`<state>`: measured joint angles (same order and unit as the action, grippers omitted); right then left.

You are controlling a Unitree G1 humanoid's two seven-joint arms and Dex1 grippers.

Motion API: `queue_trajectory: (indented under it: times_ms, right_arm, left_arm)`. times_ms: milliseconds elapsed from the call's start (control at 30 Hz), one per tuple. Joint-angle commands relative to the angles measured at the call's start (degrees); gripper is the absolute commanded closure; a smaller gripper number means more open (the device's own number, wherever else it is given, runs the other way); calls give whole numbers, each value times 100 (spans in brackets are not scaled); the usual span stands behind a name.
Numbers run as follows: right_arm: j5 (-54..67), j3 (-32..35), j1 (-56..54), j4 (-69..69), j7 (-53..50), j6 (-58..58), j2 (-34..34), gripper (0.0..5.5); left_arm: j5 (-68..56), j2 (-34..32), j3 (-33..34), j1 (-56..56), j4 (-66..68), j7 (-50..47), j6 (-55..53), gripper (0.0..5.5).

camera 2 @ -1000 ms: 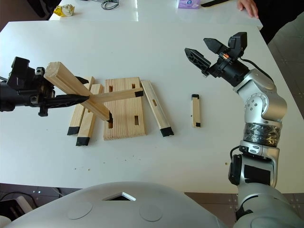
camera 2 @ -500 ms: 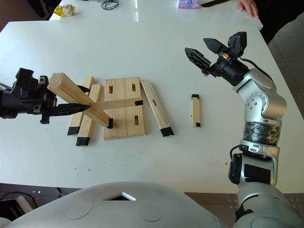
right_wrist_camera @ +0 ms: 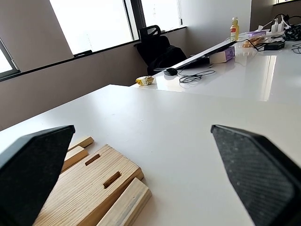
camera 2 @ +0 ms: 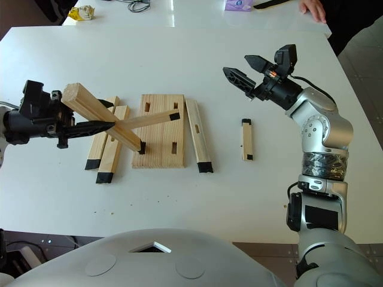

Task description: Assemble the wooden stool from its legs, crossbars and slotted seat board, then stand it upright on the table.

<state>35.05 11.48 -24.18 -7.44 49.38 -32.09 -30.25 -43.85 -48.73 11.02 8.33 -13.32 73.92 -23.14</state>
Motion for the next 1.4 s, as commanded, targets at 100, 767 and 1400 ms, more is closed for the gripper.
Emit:
queue_trajectory:
  times_ms: [100, 767, 1400]
  right_arm:
    - [-32, -60, -101, -88, 61, -44, -10, 16]
    - [-112, -151, -9, -36, 111, 24, -20, 16]
    - [-227, -387, -264, -293, 449, -54, -85, 16]
  left_arm:
    - [380, -42, -170, -185, 168, 76, 181, 345]
    - [52, -80, -259, -362, -454, -210, -20, 345]
    - [135, 112, -91, -403, -766, -571, 146, 345]
